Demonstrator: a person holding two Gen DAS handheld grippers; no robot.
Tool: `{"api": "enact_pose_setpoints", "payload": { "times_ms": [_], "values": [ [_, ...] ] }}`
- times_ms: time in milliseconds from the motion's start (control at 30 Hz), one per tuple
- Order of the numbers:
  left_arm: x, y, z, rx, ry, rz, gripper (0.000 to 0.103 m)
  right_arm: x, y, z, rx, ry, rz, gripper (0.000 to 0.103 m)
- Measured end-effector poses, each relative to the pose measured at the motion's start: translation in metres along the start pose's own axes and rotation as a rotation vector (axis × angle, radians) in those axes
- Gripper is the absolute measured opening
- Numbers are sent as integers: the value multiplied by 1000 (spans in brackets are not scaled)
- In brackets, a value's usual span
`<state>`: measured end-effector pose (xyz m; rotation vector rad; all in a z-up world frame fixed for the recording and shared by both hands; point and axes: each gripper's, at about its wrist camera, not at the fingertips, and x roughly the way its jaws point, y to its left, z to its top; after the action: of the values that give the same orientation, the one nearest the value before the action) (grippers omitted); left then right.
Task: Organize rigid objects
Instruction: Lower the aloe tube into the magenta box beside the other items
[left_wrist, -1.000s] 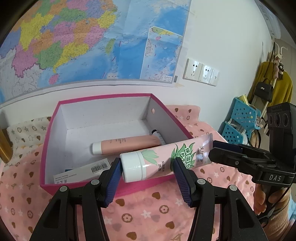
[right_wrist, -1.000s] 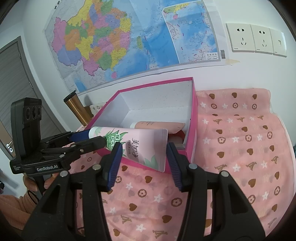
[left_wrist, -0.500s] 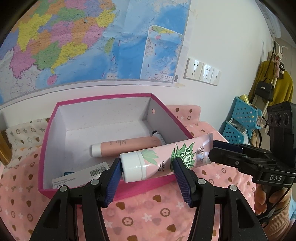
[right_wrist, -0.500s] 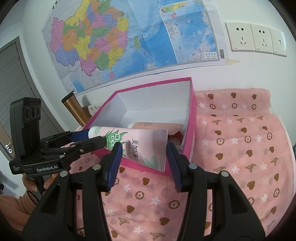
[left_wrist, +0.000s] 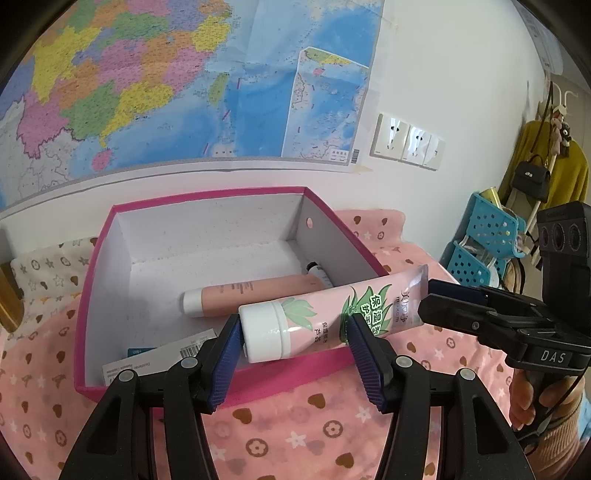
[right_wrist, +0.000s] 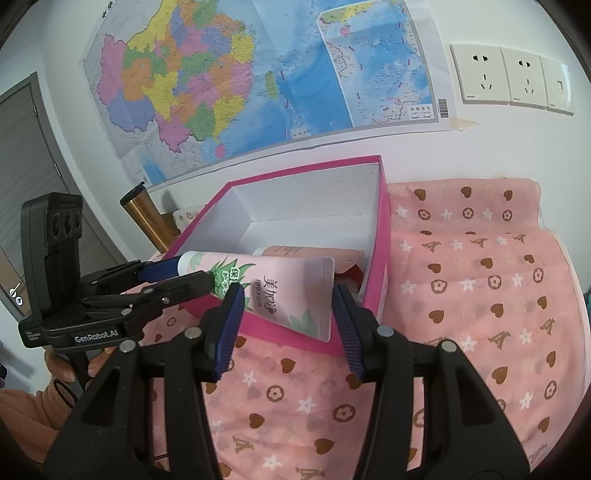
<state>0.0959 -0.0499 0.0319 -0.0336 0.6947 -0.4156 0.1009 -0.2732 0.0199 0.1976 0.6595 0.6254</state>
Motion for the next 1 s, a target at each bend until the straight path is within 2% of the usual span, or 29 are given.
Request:
{"api": "enact_pose_setpoints", "payload": {
  "times_ms": [1000],
  "values": [
    [14, 3, 6, -5, 17, 12, 59, 11, -6, 7, 6, 12, -16, 52]
  ]
}}
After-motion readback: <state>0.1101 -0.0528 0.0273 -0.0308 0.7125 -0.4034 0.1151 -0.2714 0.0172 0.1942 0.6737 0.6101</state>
